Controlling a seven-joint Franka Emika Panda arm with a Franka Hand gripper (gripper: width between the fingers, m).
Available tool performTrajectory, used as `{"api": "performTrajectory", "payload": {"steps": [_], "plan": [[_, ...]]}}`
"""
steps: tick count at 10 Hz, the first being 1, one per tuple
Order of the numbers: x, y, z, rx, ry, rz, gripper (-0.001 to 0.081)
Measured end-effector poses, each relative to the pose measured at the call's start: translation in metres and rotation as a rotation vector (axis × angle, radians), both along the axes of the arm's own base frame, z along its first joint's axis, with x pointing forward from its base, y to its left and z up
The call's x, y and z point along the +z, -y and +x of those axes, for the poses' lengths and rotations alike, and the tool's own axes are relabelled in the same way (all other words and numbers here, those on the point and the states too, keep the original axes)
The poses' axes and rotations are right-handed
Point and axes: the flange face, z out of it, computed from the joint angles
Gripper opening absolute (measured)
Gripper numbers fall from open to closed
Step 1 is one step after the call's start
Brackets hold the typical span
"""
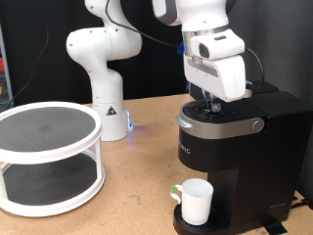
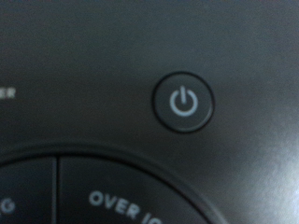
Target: Make a cup of coffee with the keurig machine
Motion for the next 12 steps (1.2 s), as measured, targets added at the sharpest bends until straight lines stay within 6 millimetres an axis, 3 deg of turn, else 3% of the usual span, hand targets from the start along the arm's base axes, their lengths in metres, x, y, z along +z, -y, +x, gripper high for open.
{"api": "performTrajectory", "payload": {"steps": [4,12], "plan": [[0.000,0.000,-0.001,-0.018,-0.128,-0.041,0.0002],[-0.001,0.009,0.017,-0.123,-0.344,-0.025,0.0002]]}}
